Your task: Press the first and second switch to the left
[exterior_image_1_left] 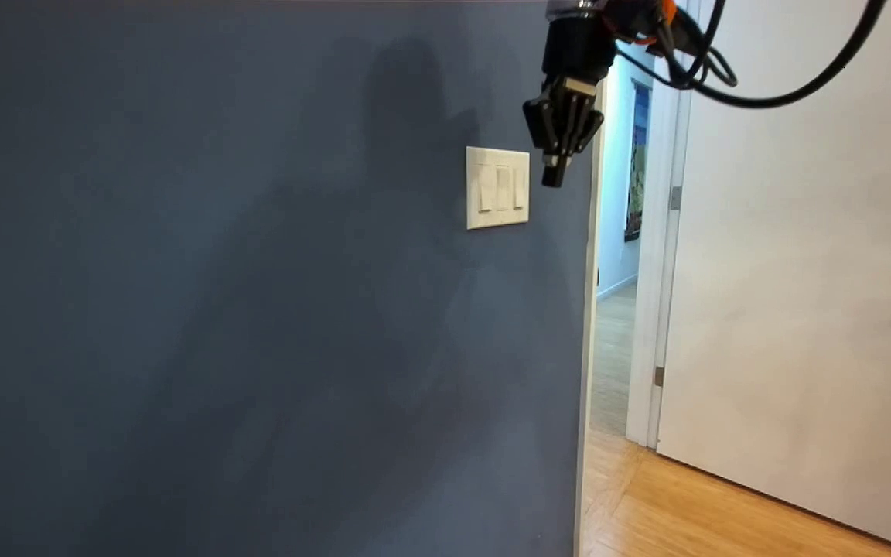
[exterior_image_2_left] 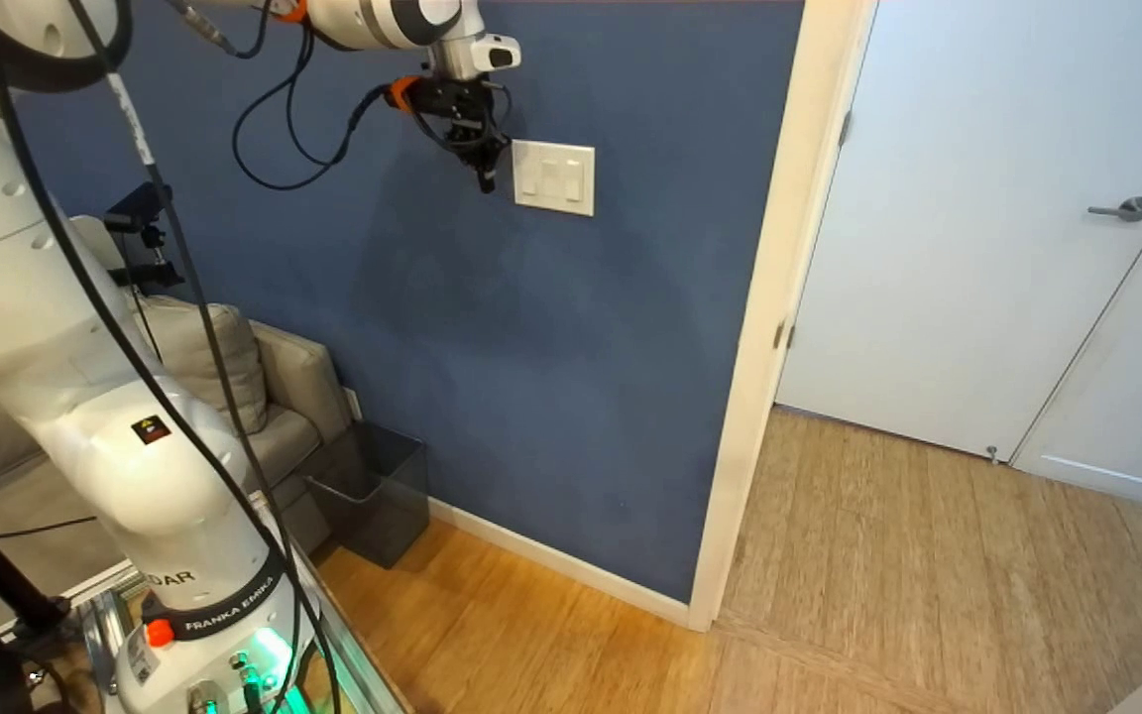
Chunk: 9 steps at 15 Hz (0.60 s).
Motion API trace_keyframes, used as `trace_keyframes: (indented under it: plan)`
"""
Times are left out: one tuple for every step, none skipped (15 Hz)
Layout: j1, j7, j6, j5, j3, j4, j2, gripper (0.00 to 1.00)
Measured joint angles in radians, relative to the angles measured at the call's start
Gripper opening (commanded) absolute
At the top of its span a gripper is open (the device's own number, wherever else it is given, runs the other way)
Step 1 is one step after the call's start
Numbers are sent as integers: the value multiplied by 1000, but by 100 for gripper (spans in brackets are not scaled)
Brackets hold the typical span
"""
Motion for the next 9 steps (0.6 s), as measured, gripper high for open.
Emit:
trace_keyframes:
  plan:
    - [3,0,-50,0,6,-1,-33,37]
    - [7,-5,-94,0,11,-1,-65,45]
    - [10,-15,-135,-1,16,-3,-98,51]
    - [12,-31,-163,-4,22,-7,-131,59]
    - [14,-49,-178,-7,29,-15,-164,66]
    - [18,-74,-184,-12,34,-27,-198,72]
    - [23,-100,-184,-15,38,-41,-229,80]
    - [26,-126,-184,-17,40,-56,-258,86]
    - [28,-149,-182,-17,41,-71,-283,92]
